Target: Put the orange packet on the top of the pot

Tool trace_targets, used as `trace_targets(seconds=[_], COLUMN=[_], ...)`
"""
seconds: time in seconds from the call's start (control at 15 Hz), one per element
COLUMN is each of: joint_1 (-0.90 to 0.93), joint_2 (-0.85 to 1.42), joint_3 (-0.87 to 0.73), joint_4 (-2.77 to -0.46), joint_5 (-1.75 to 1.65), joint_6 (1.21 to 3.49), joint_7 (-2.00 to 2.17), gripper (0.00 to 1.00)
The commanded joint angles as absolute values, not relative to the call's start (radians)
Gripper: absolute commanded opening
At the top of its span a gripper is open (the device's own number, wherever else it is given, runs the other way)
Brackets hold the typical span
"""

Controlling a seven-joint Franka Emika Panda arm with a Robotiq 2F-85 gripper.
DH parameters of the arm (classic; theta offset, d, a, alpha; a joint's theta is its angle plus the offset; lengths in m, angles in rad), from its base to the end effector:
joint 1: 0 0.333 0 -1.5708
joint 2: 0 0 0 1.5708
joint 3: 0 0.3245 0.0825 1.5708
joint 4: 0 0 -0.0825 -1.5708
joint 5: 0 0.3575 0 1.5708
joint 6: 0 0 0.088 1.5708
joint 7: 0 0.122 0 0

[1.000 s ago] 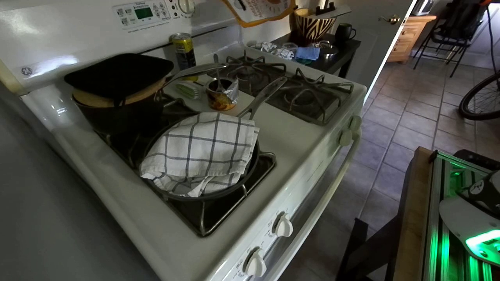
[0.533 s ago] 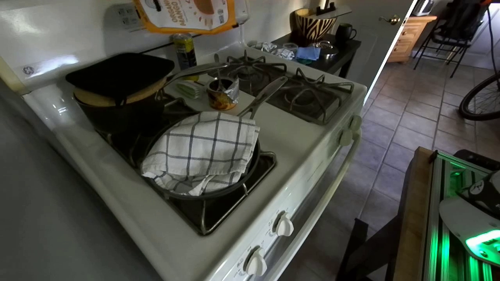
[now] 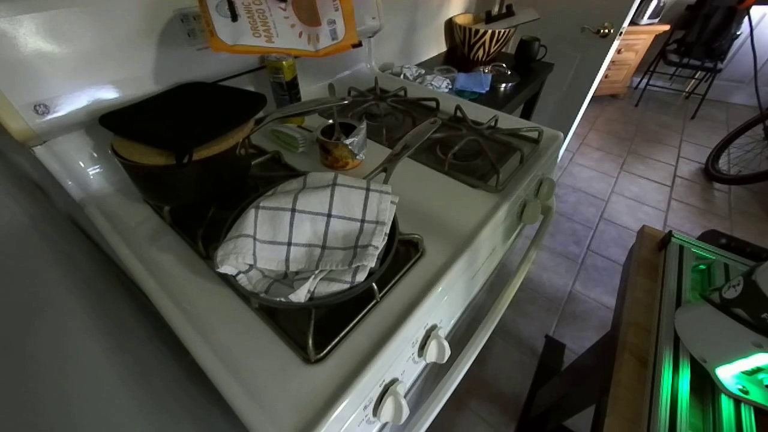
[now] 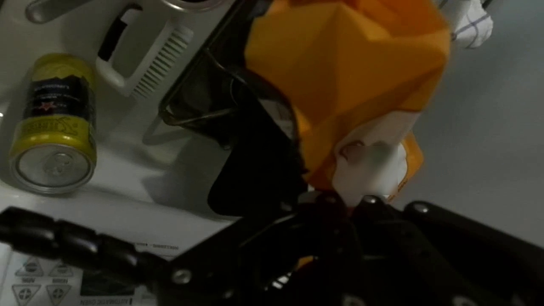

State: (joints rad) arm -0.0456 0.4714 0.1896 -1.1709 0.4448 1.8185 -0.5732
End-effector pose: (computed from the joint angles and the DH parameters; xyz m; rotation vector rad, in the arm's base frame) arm 0.6824 0.1078 0.5539 -2.5166 -0.8031 -0.3938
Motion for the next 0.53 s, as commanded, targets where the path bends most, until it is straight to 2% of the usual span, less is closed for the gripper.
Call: trace_targets(seconds=[0.0,0.47], joint_1=[0.043,0.152], joint_2=[0.52,0.645], joint_3=[0.176,0.16], joint_4=[-1.153,-1.073], joint_5=[0.414,0.384], joint_6=[1.905,2.078], joint_7=[-0.318,0.073], gripper=[0.01,0.01])
